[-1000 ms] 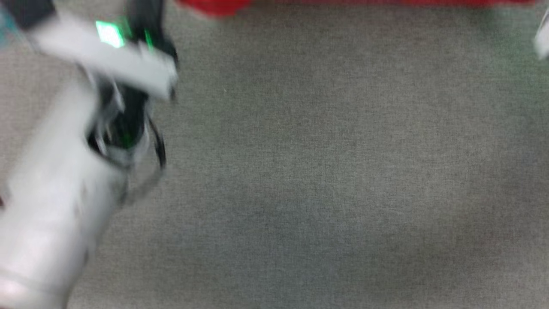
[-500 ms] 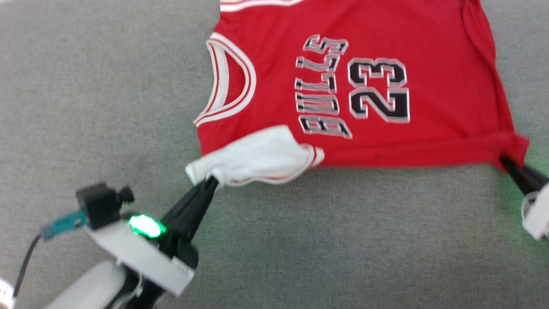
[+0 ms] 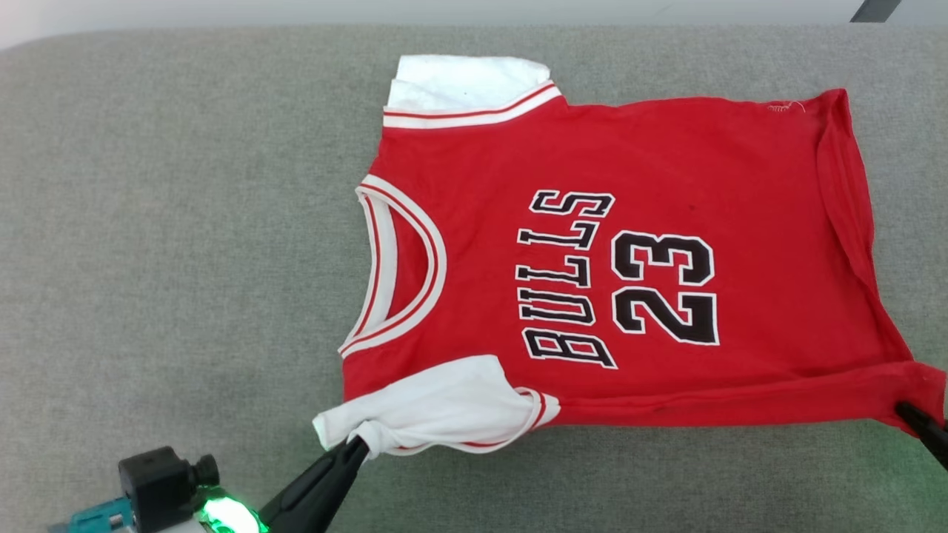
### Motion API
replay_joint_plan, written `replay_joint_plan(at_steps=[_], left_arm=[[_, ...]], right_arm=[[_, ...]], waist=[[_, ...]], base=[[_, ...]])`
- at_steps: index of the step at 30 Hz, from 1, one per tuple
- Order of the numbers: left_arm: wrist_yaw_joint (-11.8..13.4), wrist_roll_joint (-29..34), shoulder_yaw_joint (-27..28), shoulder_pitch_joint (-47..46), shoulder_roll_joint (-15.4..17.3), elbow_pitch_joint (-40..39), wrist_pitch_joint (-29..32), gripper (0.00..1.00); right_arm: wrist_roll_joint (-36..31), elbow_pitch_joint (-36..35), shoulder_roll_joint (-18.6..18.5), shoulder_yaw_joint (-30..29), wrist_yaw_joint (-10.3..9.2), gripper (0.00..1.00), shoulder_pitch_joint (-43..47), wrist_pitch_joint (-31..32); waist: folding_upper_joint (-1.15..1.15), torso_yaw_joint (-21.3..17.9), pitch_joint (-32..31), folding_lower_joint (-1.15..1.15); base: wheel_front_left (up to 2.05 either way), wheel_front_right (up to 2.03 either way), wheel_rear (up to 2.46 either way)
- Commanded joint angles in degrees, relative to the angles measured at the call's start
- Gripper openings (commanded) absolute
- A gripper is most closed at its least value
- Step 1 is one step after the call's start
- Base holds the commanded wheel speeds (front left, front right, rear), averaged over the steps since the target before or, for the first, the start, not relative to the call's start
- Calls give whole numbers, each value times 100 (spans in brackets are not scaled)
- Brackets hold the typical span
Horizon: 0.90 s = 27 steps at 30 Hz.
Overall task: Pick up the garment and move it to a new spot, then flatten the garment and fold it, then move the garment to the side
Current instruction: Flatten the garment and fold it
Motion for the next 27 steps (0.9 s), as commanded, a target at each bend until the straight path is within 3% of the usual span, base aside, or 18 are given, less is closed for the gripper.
replay_joint_plan(at_steps=[1,6,11,18,27], left_arm=[[6,62,45,27,11,-61,-1,0],[6,116,-94,-492,-22,-72,57,0],[6,-149,-356,-1648,-191,226,320,0],[6,-545,-703,-2968,-453,1029,442,0],[6,-846,-1261,-3859,-596,2280,252,0]], right_arm=[[-141,-178,159,-245,-10,0,133,133],[-623,-771,873,-926,-9,0,126,767],[-955,-769,1299,-1091,-9,0,-546,1326],[-1251,-227,1463,-1024,-9,0,-1444,1540],[-1304,393,1576,-895,-9,0,-1978,1206]], waist=[[0,-7,18,0],[0,5,68,0],[0,18,207,0],[0,-23,442,0],[0,-133,842,0]], base=[[0,0,0],[0,0,0],[0,0,0],[0,0,0],[0,0,0]])
